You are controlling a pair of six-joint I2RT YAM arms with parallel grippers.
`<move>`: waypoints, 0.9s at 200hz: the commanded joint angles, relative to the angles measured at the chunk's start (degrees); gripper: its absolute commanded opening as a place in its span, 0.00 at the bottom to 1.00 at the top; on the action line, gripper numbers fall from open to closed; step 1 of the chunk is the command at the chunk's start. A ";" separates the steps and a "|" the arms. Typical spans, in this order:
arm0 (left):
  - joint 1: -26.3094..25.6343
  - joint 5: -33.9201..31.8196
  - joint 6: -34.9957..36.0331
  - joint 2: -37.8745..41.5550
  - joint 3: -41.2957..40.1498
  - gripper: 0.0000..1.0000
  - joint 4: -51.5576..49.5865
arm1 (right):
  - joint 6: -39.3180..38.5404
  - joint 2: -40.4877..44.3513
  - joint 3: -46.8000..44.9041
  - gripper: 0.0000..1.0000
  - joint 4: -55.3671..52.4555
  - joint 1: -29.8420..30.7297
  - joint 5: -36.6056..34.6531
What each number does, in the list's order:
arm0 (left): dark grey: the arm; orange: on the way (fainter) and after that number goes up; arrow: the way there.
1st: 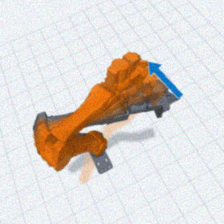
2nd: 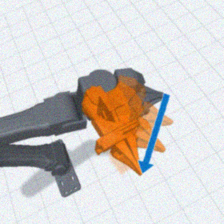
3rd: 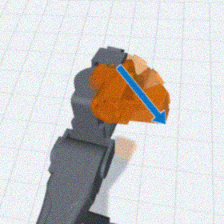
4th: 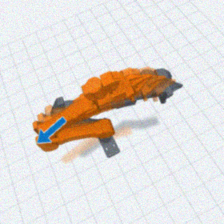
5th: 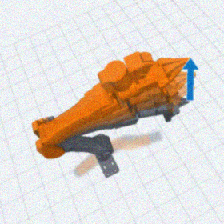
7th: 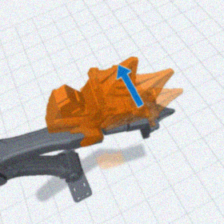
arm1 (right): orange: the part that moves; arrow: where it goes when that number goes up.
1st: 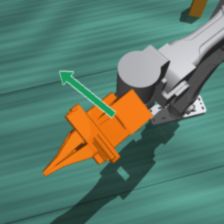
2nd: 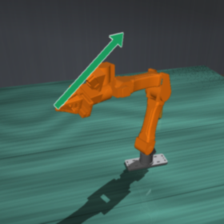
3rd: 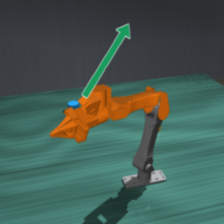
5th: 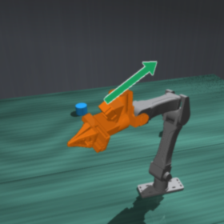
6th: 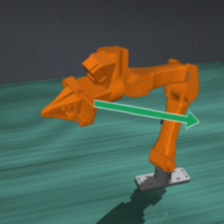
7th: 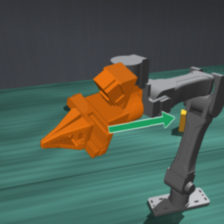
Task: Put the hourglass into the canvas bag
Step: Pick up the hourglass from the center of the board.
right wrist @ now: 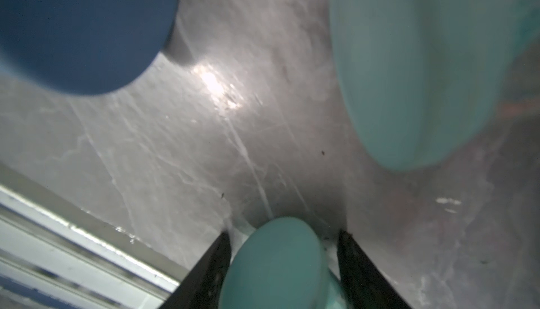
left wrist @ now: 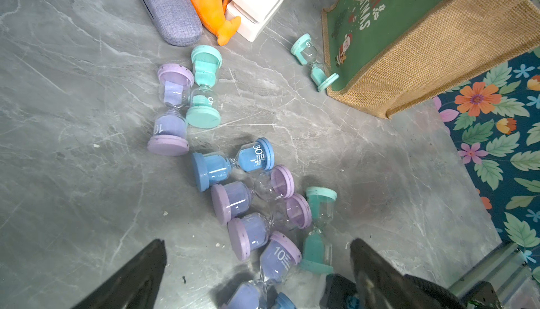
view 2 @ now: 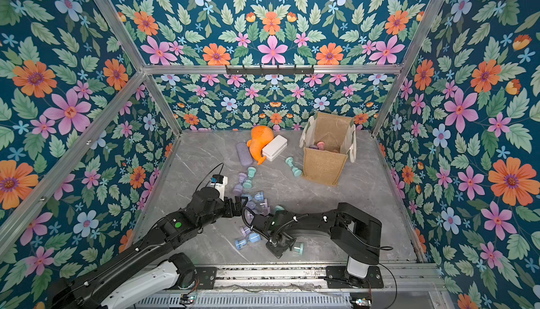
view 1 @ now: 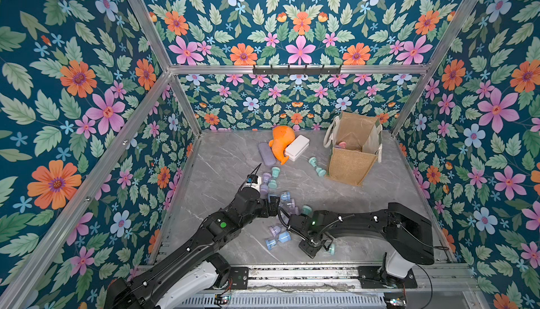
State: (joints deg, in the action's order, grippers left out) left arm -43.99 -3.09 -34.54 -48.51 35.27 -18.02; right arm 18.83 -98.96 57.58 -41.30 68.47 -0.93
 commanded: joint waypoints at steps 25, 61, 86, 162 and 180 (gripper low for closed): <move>-0.05 0.13 0.35 -0.07 0.40 1.00 0.15 | -0.19 -0.47 0.25 0.51 -0.19 0.08 -2.42; -0.06 0.07 0.36 0.07 0.42 1.00 -0.03 | 0.06 0.29 0.16 0.45 -0.03 0.08 -2.57; -0.06 -0.08 0.36 0.35 0.64 1.00 0.05 | 0.42 1.36 0.25 0.44 -0.04 0.00 -2.85; -0.10 0.01 0.53 0.43 1.47 1.00 0.56 | 1.62 7.55 -0.44 0.41 0.46 -3.78 -1.72; -0.11 0.06 0.71 0.35 1.84 1.00 0.75 | 2.06 9.43 -0.40 0.41 0.27 -5.33 -1.41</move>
State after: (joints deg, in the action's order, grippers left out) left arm -44.03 -2.96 -34.48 -48.12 36.51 -17.98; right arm 19.53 -91.35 57.17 -40.60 64.49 -2.87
